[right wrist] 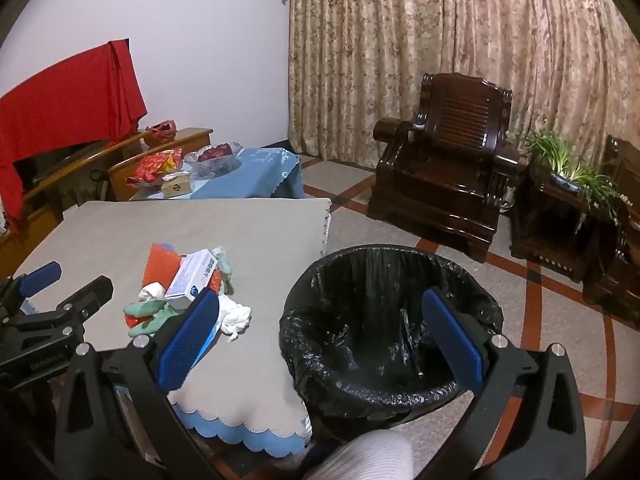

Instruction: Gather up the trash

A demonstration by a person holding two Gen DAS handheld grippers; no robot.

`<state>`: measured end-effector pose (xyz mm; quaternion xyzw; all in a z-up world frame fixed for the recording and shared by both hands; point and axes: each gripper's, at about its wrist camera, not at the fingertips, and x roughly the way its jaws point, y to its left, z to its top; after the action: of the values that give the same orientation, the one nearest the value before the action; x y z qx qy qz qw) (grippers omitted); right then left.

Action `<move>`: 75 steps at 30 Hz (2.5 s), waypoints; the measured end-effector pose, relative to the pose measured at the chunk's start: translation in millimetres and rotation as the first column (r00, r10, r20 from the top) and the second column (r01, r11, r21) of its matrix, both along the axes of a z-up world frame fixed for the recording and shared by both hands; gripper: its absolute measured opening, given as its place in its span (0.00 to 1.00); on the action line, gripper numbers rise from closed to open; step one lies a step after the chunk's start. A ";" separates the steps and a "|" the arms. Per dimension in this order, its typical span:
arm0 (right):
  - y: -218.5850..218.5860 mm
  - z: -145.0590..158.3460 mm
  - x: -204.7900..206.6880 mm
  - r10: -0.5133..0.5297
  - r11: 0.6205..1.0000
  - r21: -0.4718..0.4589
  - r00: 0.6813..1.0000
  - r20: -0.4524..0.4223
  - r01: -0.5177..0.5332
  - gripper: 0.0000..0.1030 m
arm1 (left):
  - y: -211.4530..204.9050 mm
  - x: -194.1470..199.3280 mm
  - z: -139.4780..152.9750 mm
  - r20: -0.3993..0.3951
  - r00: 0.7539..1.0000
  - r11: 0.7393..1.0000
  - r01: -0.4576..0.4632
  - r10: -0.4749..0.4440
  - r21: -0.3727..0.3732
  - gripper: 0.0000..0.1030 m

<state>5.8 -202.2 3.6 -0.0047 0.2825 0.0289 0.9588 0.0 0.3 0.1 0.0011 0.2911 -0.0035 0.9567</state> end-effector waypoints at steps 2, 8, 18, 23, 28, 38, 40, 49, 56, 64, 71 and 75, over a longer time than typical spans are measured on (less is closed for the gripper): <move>0.5 -0.2 0.2 -0.001 1.000 -0.003 1.000 -0.001 0.001 0.96 | -0.1 -0.1 0.2 -0.001 1.000 1.000 0.002 -0.002 0.000 0.94; -6.7 3.2 3.9 -0.006 1.000 0.016 1.000 -0.010 0.006 0.96 | 2.2 2.1 3.4 -0.004 1.000 1.000 0.000 0.000 -0.003 0.94; -5.1 6.8 0.4 -0.009 1.000 -0.002 1.000 -0.006 0.009 0.96 | 2.6 3.2 1.0 0.001 1.000 1.000 -0.001 0.001 -0.003 0.94; -1.8 5.4 1.1 -0.011 1.000 -0.007 1.000 -0.007 0.011 0.96 | 3.2 3.5 1.1 0.000 1.000 1.000 0.001 -0.001 -0.004 0.94; -1.9 0.3 2.3 -0.013 1.000 -0.009 1.000 -0.007 0.013 0.96 | 3.1 3.5 0.8 0.001 1.000 1.000 0.000 0.000 -0.003 0.94; -3.8 -4.0 3.2 -0.018 1.000 -0.004 1.000 -0.008 0.018 0.96 | 2.9 3.5 1.7 0.001 1.000 1.000 0.000 0.000 -0.002 0.94; -4.1 -3.6 3.4 -0.018 1.000 -0.004 1.000 -0.008 0.018 0.96 | 3.2 3.7 1.6 0.001 1.000 1.000 0.000 0.000 -0.003 0.94; -4.6 -2.5 3.5 -0.019 1.000 -0.007 1.000 -0.008 0.019 0.96 | 3.1 3.4 1.3 0.002 1.000 1.000 0.000 0.000 -0.002 0.94; -5.0 -2.7 3.8 -0.018 1.000 -0.008 1.000 -0.009 0.018 0.96 | 3.0 3.4 1.1 0.002 1.000 1.000 0.001 -0.001 -0.002 0.94; -2.3 -2.1 5.4 -0.017 1.000 -0.014 1.000 -0.016 0.017 0.96 | 3.2 3.4 1.3 0.000 1.000 1.000 0.001 -0.001 0.000 0.94; -2.3 -2.8 5.0 -0.017 1.000 -0.014 1.000 -0.015 0.016 0.96 | 3.4 3.8 0.7 -0.001 1.000 1.000 0.000 0.000 0.001 0.94; -2.5 -2.7 5.0 -0.017 1.000 -0.015 1.000 -0.015 0.017 0.96 | 3.5 4.0 0.5 -0.003 1.000 1.000 0.001 -0.001 0.000 0.94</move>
<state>10.8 -204.7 0.9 -0.0091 0.2901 0.0188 0.9568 4.0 3.9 0.6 0.0012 0.2926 -0.0038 0.9562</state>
